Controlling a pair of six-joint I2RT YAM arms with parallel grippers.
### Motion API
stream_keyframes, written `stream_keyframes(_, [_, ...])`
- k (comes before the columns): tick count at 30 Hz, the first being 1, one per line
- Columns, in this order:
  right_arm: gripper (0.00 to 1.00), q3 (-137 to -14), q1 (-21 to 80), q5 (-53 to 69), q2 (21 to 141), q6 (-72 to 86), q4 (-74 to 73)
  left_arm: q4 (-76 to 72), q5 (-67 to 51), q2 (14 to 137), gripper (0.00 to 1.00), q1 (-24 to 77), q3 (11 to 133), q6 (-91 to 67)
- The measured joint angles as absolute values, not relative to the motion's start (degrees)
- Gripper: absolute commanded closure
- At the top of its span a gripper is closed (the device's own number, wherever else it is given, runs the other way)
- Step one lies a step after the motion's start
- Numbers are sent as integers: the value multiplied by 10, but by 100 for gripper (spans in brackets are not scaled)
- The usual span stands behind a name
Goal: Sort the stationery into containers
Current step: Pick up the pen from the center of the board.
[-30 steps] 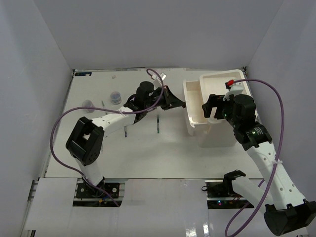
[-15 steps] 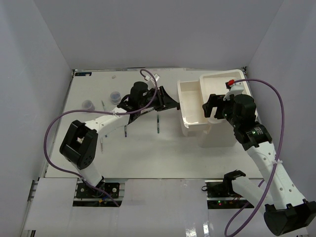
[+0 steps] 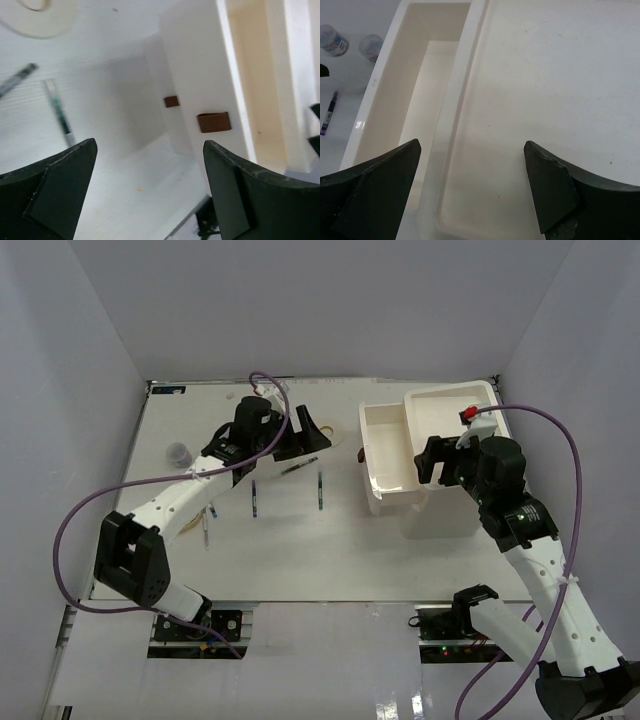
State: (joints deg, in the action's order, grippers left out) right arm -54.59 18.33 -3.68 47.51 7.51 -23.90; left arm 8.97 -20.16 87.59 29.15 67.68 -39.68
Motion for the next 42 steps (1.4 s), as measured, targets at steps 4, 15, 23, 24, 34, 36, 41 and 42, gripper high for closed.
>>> stream_keyframes(4, [10, -546, 183, -39, 456, 70, -240, 180, -100, 814, 2, 274, 682, -335])
stream_keyframes(15, [10, -541, 183, -45, 424, 58, -239, 296, 54, 813, 9, 207, 620, -266])
stream_keyframes(23, [10, -524, 183, -43, 407, 56, -241, 281, 80, 915, 17, 197, 600, -274])
stream_keyframes(24, [10, -523, 183, -43, 405, 56, -241, 278, 82, 925, 18, 196, 600, -275])
stream_keyframes(34, [10, -508, 183, -45, 389, 55, -240, 257, 100, 985, 41, 196, 594, -287])
stream_keyframes(36, [10, -507, 183, -46, 388, 55, -241, 253, 101, 987, 48, 196, 590, -289])
stream_keyframes(41, [10, -507, 183, -48, 384, 55, -241, 247, 108, 989, 65, 196, 585, -291])
stream_keyframes(42, [10, -506, 183, -48, 383, 55, -241, 247, 111, 989, 68, 195, 585, -292])
